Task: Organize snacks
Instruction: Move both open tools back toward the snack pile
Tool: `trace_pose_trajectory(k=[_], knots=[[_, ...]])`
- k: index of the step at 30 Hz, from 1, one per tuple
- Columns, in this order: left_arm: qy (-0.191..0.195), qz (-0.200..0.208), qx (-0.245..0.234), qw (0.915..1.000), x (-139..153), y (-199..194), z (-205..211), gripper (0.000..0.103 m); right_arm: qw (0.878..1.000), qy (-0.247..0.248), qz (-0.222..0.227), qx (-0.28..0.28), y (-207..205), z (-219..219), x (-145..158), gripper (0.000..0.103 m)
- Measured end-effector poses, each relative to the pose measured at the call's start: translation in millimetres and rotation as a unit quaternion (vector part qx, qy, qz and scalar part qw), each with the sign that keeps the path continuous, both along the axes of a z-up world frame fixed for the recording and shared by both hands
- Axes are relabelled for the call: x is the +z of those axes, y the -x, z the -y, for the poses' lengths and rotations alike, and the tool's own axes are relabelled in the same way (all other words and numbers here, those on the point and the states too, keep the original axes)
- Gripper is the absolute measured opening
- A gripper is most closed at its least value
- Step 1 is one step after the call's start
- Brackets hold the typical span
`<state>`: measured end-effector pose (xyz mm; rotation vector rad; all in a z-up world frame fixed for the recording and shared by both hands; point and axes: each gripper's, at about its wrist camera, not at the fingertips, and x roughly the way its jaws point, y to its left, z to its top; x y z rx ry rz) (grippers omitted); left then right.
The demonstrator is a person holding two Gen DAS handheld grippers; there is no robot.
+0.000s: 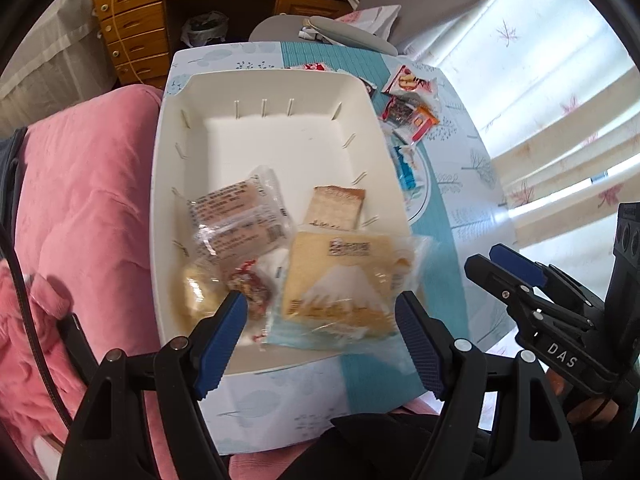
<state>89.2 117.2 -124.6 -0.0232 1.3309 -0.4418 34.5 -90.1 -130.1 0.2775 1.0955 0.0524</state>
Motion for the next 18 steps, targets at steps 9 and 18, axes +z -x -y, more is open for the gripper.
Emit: trace_pose_trajectory(k=[9, 18], knots=[[0.013, 0.010, 0.081, 0.9966, 4.1, 15.9, 59.2, 0.075, 0.993, 0.034, 0.012, 0.110, -10.2, 40.4, 2.6, 0.058], [0.006, 0.045, 0.142, 0.9888, 5.1, 23.7, 120.8, 0.075, 0.972, 0.087, 0.052, 0.212, -17.1, 84.4, 0.3, 0.058]])
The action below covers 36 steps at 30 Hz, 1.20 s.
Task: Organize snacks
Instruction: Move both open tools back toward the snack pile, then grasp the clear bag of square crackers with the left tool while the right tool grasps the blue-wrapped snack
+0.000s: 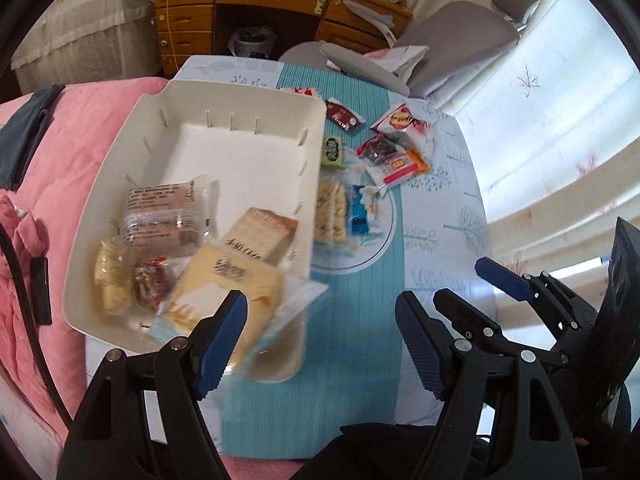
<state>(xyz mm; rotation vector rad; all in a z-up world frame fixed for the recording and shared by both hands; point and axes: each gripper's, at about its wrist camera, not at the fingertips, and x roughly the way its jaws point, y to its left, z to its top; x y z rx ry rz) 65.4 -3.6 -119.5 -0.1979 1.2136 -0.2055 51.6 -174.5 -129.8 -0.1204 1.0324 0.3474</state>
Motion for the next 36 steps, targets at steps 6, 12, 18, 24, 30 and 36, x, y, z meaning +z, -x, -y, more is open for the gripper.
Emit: trace_pose_trajectory(k=[6, 12, 18, 24, 30, 36], knots=[[-0.016, 0.035, 0.031, 0.9988, -2.2, 2.9, 40.1, 0.075, 0.996, 0.042, 0.056, 0.062, -5.2, 23.6, -2.2, 0.058], [-0.048, 0.073, 0.062, 0.9943, -14.5, 3.0, 81.2, 0.075, 0.987, 0.057, 0.094, 0.119, -15.0, 46.9, -9.6, 0.058], [-0.085, 0.070, 0.126, 0.9858, -41.7, -8.4, 104.4, 0.075, 0.976, 0.060, 0.121, 0.168, -30.3, 65.8, -26.7, 0.058], [-0.145, 0.099, 0.165, 0.9706, -68.0, -23.0, 124.8, 0.075, 0.968, 0.069, 0.129, 0.202, -53.8, 76.9, -50.7, 0.058], [-0.212, 0.116, 0.217, 0.9458, -95.0, -37.8, 134.9, 0.075, 0.966, 0.060, 0.119, 0.221, -79.1, 85.7, -72.9, 0.058], [-0.259, 0.107, 0.255, 0.9256, -120.4, -49.2, 129.4, 0.075, 0.962, 0.031, 0.111, 0.246, -97.1, 84.0, -86.8, 0.058]])
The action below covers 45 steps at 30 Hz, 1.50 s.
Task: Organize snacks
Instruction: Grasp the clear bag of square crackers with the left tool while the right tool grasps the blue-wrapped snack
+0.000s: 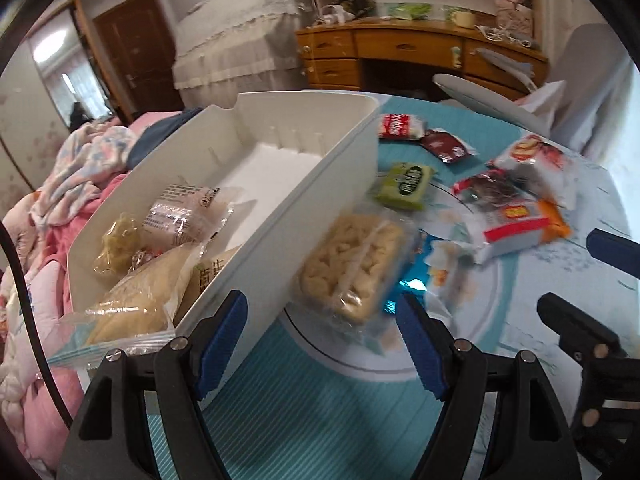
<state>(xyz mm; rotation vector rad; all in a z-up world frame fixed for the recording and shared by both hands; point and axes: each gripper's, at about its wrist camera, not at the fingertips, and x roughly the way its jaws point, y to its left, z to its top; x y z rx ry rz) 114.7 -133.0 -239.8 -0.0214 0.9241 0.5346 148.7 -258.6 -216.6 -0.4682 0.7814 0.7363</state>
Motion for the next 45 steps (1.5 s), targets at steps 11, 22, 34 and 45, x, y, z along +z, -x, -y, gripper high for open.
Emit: trace_pose_trajectory(k=[11, 22, 34, 45], knots=[[-0.018, -0.021, -0.003, 0.9996, -27.7, -21.4, 0.9, 0.075, 0.999, -0.034, -0.034, 0.017, -22.1, -11.2, -17.2, 0.058], [0.016, -0.041, -0.011, 0.9990, -45.1, -33.4, -11.6, 0.061, 0.994, -0.064, -0.094, -0.011, -35.8, -13.9, -19.4, 0.058], [0.031, -0.034, -0.044, 0.9980, -44.0, -24.6, -7.2, 0.040, 0.960, -0.113, -0.233, -0.108, -68.7, -16.3, -39.8, 0.058], [0.061, -0.050, -0.041, 0.9961, -38.6, -8.8, -16.1, 0.038, 0.938, -0.081, -0.295, -0.165, -77.2, -41.0, -49.0, 0.058]])
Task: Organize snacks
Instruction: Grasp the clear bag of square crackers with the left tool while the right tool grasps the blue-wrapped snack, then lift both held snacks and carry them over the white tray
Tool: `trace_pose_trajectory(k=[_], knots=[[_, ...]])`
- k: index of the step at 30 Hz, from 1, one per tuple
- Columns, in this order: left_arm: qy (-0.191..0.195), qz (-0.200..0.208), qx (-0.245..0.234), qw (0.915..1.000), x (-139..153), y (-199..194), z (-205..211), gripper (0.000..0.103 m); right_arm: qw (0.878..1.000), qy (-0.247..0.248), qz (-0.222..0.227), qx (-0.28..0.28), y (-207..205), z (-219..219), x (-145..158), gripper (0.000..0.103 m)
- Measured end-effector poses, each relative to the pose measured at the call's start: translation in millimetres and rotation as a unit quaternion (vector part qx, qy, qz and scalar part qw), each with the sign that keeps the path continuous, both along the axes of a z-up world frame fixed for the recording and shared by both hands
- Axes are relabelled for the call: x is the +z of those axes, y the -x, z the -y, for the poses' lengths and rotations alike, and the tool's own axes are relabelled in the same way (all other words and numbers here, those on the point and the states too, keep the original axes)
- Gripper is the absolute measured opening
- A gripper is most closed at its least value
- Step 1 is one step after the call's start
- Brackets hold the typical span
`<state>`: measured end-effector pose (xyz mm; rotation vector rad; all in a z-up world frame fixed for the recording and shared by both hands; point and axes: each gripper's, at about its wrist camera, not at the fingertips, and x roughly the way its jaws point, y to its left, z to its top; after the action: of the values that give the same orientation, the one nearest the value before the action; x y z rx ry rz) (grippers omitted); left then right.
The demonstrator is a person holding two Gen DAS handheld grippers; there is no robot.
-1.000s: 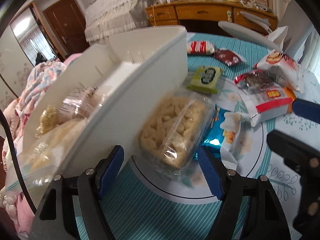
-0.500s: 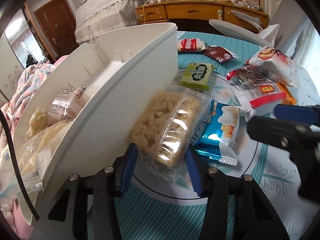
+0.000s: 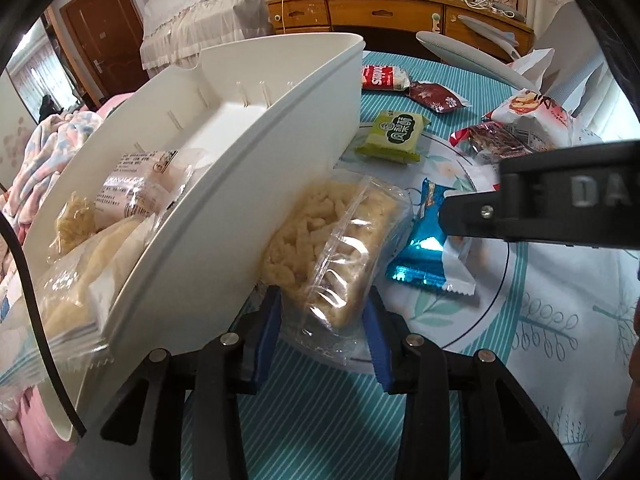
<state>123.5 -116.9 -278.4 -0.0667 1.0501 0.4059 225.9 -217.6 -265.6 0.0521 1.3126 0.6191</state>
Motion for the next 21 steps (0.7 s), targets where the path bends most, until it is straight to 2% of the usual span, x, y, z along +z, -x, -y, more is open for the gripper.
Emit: trace_pose_trajectory(k=[4, 9, 10, 11, 12, 13, 17, 21], knots=[[0.016, -0.007, -0.001, 0.9999, 3.7, 9.5, -0.4, 0.038, 0.997, 0.068, -0.029, 0.001, -1.1, -17.3, -8.8, 0.059], [0.020, -0.017, -0.005, 0.9996, 6.9, 20.8, -1.1, 0.038, 0.995, 0.090, -0.035, 0.007, 0.6, -34.9, -11.7, 0.057], [0.022, -0.018, -0.005, 0.9996, 7.7, 22.7, -1.8, 0.038, 0.995, 0.095, -0.034, 0.004, 0.9, -37.7, -12.2, 0.056], [0.025, -0.019, -0.007, 0.9995, 9.0, 25.0, -2.2, 0.038, 0.995, 0.089, -0.039, 0.005, 0.9, -39.8, -12.9, 0.049], [0.027, -0.020, -0.009, 0.9994, 10.2, 26.3, -2.2, 0.038, 0.996, 0.080, -0.045, 0.005, 1.3, -40.7, -13.4, 0.038], [0.030, -0.021, -0.013, 0.9993, 11.8, 28.7, -1.8, 0.038, 0.996, 0.070, -0.054, 0.003, 1.9, -41.9, -13.9, 0.032], [0.038, -0.024, -0.029, 0.9986, 17.6, 37.0, 0.0, 0.037, 0.994, 0.091, -0.053, 0.003, 4.9, -46.1, -12.4, 0.029], [0.045, -0.026, -0.047, 0.9975, 26.3, 46.1, 4.1, 0.037, 0.993, 0.095, -0.070, -0.018, 9.8, -40.1, -10.6, 0.028]])
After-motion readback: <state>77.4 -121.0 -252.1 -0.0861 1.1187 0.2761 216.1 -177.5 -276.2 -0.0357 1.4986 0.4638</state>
